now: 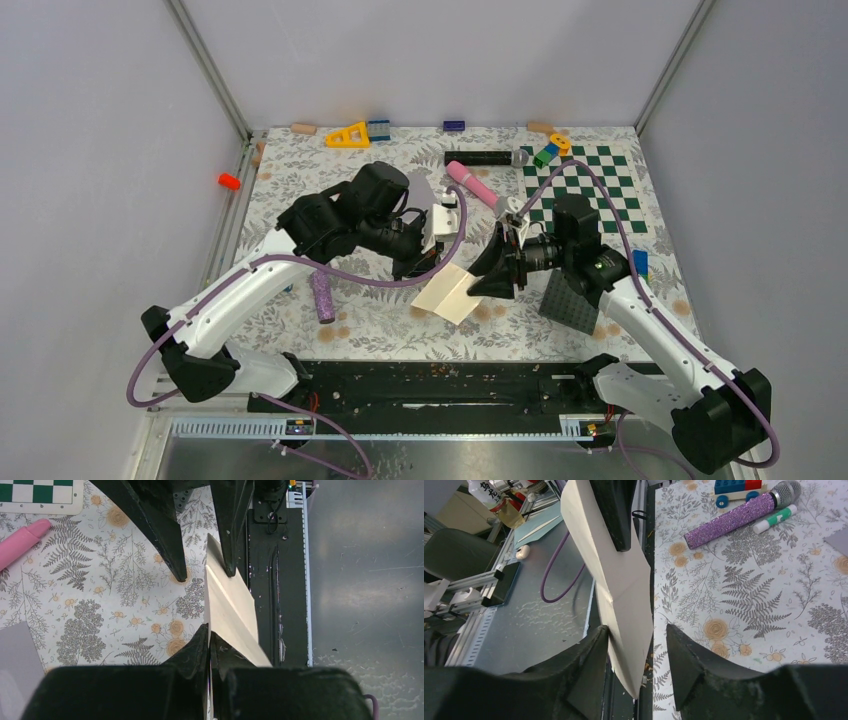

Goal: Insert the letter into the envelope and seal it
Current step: Fold the letter.

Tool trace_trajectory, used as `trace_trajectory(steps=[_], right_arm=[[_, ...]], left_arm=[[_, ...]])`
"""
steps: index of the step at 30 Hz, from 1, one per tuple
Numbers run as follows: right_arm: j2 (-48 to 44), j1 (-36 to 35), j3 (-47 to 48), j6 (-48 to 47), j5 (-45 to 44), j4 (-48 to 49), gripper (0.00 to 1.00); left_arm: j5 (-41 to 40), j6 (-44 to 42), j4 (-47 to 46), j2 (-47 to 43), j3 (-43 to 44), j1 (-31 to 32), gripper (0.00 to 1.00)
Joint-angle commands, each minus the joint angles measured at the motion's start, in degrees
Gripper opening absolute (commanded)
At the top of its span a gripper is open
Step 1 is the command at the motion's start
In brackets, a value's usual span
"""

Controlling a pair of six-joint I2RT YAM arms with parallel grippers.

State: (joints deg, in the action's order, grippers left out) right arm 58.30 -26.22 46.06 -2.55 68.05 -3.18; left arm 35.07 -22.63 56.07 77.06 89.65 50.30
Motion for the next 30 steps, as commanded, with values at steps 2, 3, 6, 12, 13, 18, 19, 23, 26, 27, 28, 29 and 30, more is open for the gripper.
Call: trace_trajectory(steps=[2, 3, 6, 12, 13, 18, 19, 23, 26, 27, 28, 29, 30], right_arm=[[0.1, -0.8, 1.2, -3.1, -0.3, -1.8, 0.44], [0.0, -0.8, 1.3, -3.0, 0.0, -1.8, 0.4], [-0.6, -0.8, 1.2, -2.7, 0.4, -1.8, 0.24], [-2.2, -0.8, 1.2, -2.9, 0.3, -2.3, 0.0], [-2.4, -0.7, 1.4, -3.2, 0.3, -2.8, 0.0], [-3.2, -0.6, 1.7, -4.8, -1.9, -4.4, 0.0], [-3.4, -0.5, 1.7, -5.1, -2.4, -4.8, 0.0], [-2.6, -0.4, 2.2, -6.6, -4.4, -6.3, 0.0], [-1.5, -0.4, 2.4, -6.8, -5.7, -6.6, 0.0], [-1.3, -0.4, 2.5, -6.9, -5.8, -6.7, 0.0], [-1.0, -0.4, 2.6, -7.0, -5.9, -6.8, 0.0], [-0.9, -0.4, 2.7, -7.0, -5.8, -6.9, 0.0], [-0.8, -0.4, 2.8, -7.0, -5.9, -6.9, 0.0]], left_arm=[[2.7, 0.1, -1.2, 0.1, 2.6, 0.0, 0.0], [2.7, 0.1, -1.2, 0.1, 2.5, 0.0, 0.0], [2.2, 0.1, -1.2, 0.1, 2.4, 0.0, 0.0], [-0.1, 0.2, -1.8, -0.6, 1.9, -0.8, 0.12], [-0.8, 0.3, -2.1, -0.9, 1.7, -1.0, 0.21], [-5.9, 0.0, -3.1, -4.4, 1.1, -3.6, 0.81], [-6.4, 0.0, -3.6, -5.4, 1.0, -4.7, 0.95], [-5.9, 0.3, -4.4, -8.9, 1.5, -8.7, 0.99], [-5.4, 0.4, -5.7, -10.6, 1.5, -9.3, 0.99], [-4.7, 0.7, -6.2, -10.6, 1.5, -9.3, 0.99], [-4.2, 1.3, -6.8, -10.3, 1.6, -9.2, 0.99], [-4.0, 1.9, -7.1, -9.5, 1.9, -9.1, 0.99], [-4.0, 2.4, -7.3, -8.4, 2.6, -8.6, 0.99]])
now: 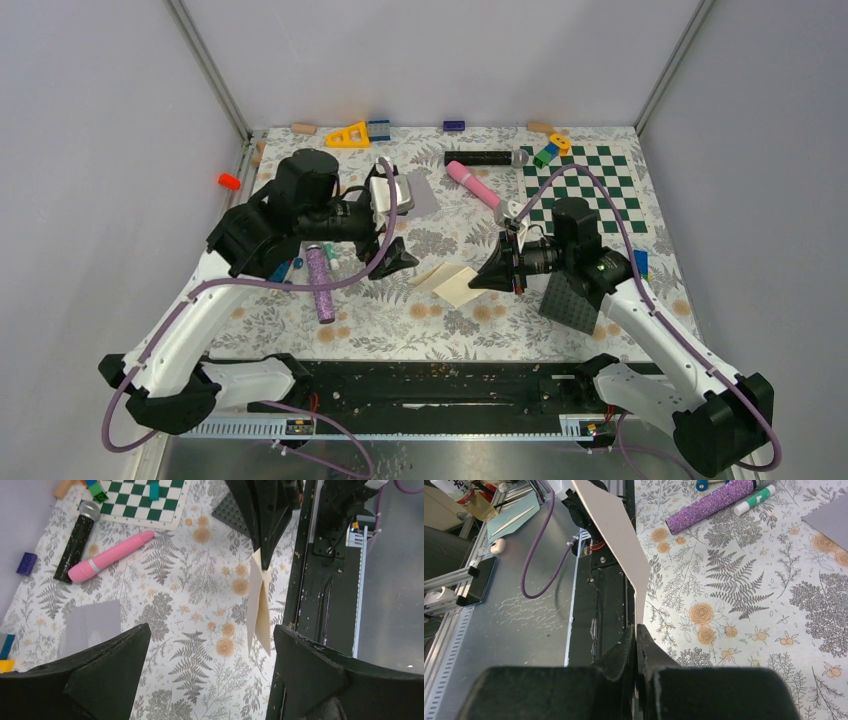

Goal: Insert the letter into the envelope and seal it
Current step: Fold the letter.

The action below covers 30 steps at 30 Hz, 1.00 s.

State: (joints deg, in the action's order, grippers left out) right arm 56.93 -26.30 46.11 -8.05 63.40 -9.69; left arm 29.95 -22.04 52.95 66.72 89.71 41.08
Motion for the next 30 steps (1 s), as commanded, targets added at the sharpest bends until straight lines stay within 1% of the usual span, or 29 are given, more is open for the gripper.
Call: trace_trajectory(steps=[1, 7, 11, 21, 26, 30], right_arm=[[0.6, -0.3, 2.8, -1.6, -1.3, -0.7, 0.0], [0.5, -0.3, 2.6, -2.4, -3.5, -1.4, 0.0], [1.0, -0.3, 3.0, -2.4, -3.9, -1.7, 0.0], [2.4, -0.3, 3.4, -3.2, -5.2, -2.5, 0.0], [3.7, -0.3, 4.3, -3.4, -6.8, -3.5, 0.0], [3.6, -0.3, 5.0, -3.3, -6.7, -4.2, 0.0]], left_arm=[[0.6, 2.5, -4.5, 3.7, 3.0, 1.0, 0.99], [-1.6, 4.6, -5.5, 10.8, 6.7, 4.5, 0.99], [-4.2, 4.6, -5.4, 13.6, 7.9, 7.5, 0.99], [-4.7, 5.7, -6.4, 13.4, 8.0, 8.5, 0.97], [-3.7, 6.5, -5.7, 13.8, 9.6, 9.0, 0.97], [-8.8, 4.6, -5.3, 15.2, 8.1, 11.4, 0.96]])
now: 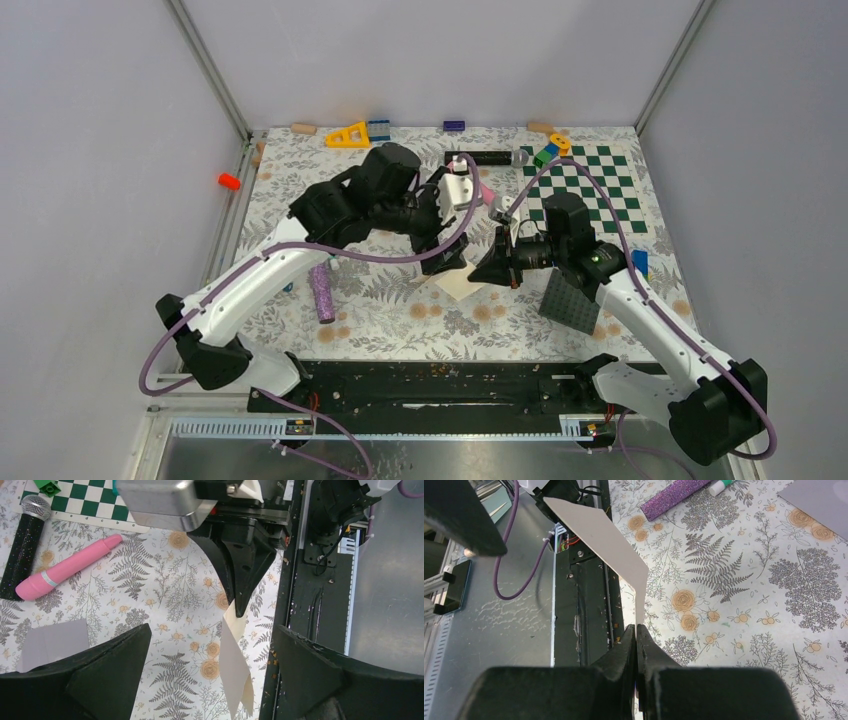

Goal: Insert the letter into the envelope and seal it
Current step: Fold the letter.

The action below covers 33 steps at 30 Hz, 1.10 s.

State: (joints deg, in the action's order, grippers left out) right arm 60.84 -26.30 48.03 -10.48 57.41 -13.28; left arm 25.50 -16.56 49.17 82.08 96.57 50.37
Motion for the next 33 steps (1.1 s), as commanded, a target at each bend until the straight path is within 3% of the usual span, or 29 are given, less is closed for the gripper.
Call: trace_trajectory(steps=[1, 11, 16, 25, 33], right_arm=[[-0.4, -0.3, 3.2, -0.8, -0.7, -0.8, 0.0], [-1.2, -0.3, 3.8, -2.1, -2.7, -2.3, 0.0], [-1.6, -0.3, 3.9, -2.3, -3.2, -2.4, 0.0], [-2.0, -0.3, 4.4, -2.9, -4.3, -3.3, 0.0], [-2.0, -0.2, 5.0, -4.5, -4.8, -5.3, 0.0]], left_arm=[[-5.7, -1.3, -1.5, 0.3, 0.8, 2.6, 0.95], [-20.4, -2.5, -1.2, 3.3, 1.5, 5.8, 0.7], [-21.6, -3.3, 0.8, 4.1, 1.7, 6.5, 0.52], [-19.4, -4.3, 2.2, 2.5, 1.1, 6.5, 0.6], [-14.8, -4.6, 2.9, 1.2, 0.5, 6.4, 0.82]])
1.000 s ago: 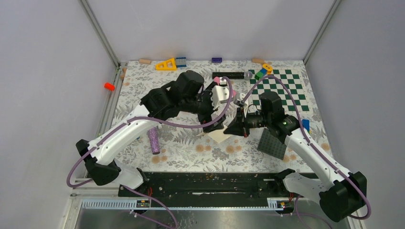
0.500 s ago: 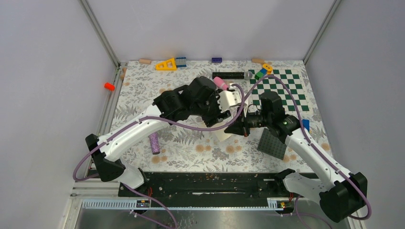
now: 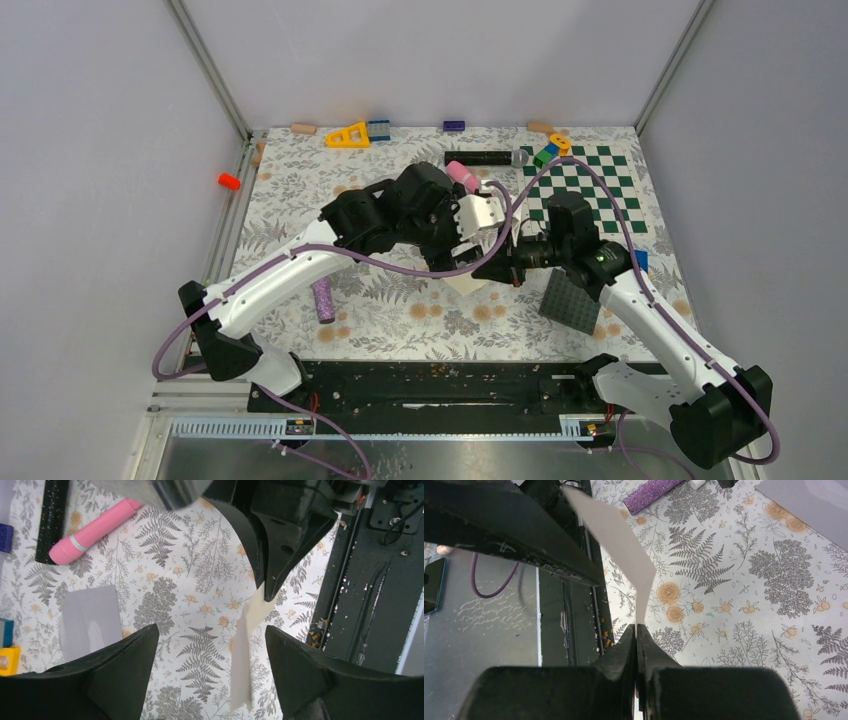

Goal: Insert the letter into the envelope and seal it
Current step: Fold the letter.

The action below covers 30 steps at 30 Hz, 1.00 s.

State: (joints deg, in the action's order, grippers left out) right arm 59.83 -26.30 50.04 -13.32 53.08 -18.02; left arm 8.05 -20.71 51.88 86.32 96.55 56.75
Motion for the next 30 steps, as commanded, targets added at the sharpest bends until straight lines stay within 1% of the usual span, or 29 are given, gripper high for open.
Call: trace_trajectory(steps=[1, 3, 4, 6, 8, 11, 13, 14, 17, 18, 19, 20, 21, 22, 24, 27, 30], right_arm=[[-1.0, -0.2, 3.0, -1.7, -0.4, -0.5, 0.0], [-1.0, -0.2, 3.2, -1.5, -0.2, -0.5, 0.0], [-1.1, -0.2, 3.3, -1.5, 0.0, -0.6, 0.0], [-1.5, -0.2, 3.3, -1.5, 0.3, -0.6, 0.0], [-1.8, -0.2, 3.2, -1.6, 0.4, -0.7, 0.0], [-1.9, -0.1, 3.0, -1.8, 0.7, -0.6, 0.0], [-2.0, 0.0, 3.1, -1.7, 1.0, -0.6, 0.0], [-2.0, 0.1, 3.0, -1.7, 1.1, -0.6, 0.0], [-2.3, 0.1, 3.0, -1.8, 1.4, -0.6, 0.0], [-2.4, 0.2, 3.1, -2.0, 1.5, -0.9, 0.0], [-2.5, 0.2, 3.0, -2.4, 1.5, -1.2, 0.0], [-2.6, 0.2, 3.1, -2.7, 1.6, -1.4, 0.0], [-2.7, 0.2, 3.0, -2.8, 1.6, -1.5, 0.0], [-2.8, 0.3, 3.0, -2.9, 1.7, -1.4, 0.0], [-3.1, 0.4, 3.0, -3.1, 1.8, -1.5, 0.0], [-3.5, 0.5, 3.2, -3.2, 1.7, -1.4, 0.0], [-3.9, 0.8, 3.3, -3.2, 1.6, -1.5, 0.0]], left_arm=[[3.0, -0.5, 0.3, -3.1, 0.6, 0.0, 0.84], [3.3, -0.6, 0.3, -3.3, 0.5, 0.1, 0.84], [3.1, -0.8, 0.3, -3.3, 0.4, 0.1, 0.82], [2.4, -1.0, 0.4, -3.1, -0.1, 0.0, 0.72], [2.4, -1.2, 0.4, -3.1, -0.5, 0.1, 0.58], [2.5, -1.3, 0.4, -3.4, -0.6, 0.1, 0.33], [1.8, -1.1, 0.4, -3.1, -0.3, 0.0, 0.09], [1.3, -1.0, 0.4, -3.1, -0.3, 0.1, 0.0], [1.3, -1.1, 0.5, -3.4, -0.4, 0.0, 0.0], [1.2, -1.1, 0.5, -3.5, -0.3, 0.0, 0.07], [1.0, -1.1, 0.5, -3.8, -0.3, 0.0, 0.23], [0.8, -1.4, 0.5, -4.1, -0.4, 0.0, 0.36], [0.7, -1.6, 0.4, -4.5, -0.6, 0.1, 0.41], [0.6, -1.9, 0.4, -4.9, -0.7, 0.0, 0.43], [0.4, -2.1, 0.5, -5.6, -1.0, -0.1, 0.41], [0.7, -2.5, 0.5, -6.2, -1.6, -0.4, 0.24], [1.2, -2.7, 0.9, -6.6, -2.2, -0.7, 0.19]])
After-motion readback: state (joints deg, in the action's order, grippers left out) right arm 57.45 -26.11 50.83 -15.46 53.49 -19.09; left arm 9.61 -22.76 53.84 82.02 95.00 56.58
